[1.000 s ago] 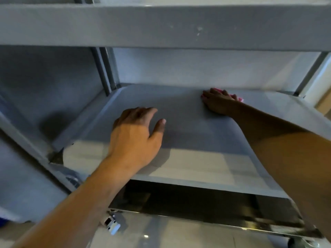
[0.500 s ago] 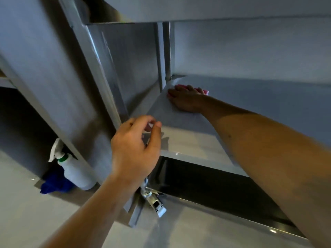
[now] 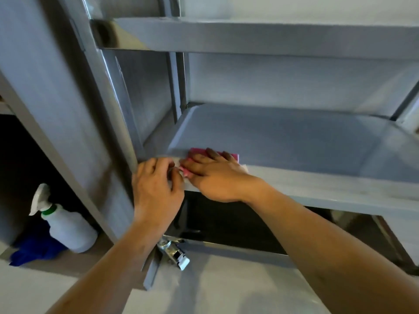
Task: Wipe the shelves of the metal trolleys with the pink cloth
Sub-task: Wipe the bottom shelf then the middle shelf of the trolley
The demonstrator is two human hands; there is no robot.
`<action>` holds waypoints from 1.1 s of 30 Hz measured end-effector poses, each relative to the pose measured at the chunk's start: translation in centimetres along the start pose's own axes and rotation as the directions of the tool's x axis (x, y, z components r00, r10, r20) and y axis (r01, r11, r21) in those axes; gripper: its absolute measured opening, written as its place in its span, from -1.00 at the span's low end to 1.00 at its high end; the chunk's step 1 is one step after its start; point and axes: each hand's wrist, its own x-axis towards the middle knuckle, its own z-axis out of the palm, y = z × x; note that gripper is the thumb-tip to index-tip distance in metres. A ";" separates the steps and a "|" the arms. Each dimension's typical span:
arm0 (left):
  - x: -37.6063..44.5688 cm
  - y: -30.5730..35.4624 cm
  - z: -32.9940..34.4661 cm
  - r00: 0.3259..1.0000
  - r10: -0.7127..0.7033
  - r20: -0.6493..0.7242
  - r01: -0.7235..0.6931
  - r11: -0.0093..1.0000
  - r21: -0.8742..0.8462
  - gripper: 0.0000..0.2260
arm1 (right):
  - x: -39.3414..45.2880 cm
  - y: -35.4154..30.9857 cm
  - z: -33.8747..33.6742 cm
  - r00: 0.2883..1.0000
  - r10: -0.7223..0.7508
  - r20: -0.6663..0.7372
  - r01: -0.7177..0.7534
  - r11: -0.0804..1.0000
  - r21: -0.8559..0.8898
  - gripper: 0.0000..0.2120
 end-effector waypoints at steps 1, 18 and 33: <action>-0.1 -0.1 0.1 1.000 0.010 -0.010 -0.010 1.000 0.000 -0.91 | -0.7 -0.2 0.2 1.000 0.005 -0.008 -0.005 1.000 0.008 -0.47; -0.1 -0.4 0.7 1.000 0.003 -0.013 -0.002 1.000 0.030 -0.87 | 3.2 5.2 -1.2 0.997 0.012 -0.076 -0.012 1.000 0.009 -0.48; 0.4 6.6 2.8 0.996 0.081 0.033 -0.077 0.992 -0.102 -0.83 | 12.1 14.6 -5.3 0.979 0.195 -0.064 -0.197 0.980 -0.026 -0.41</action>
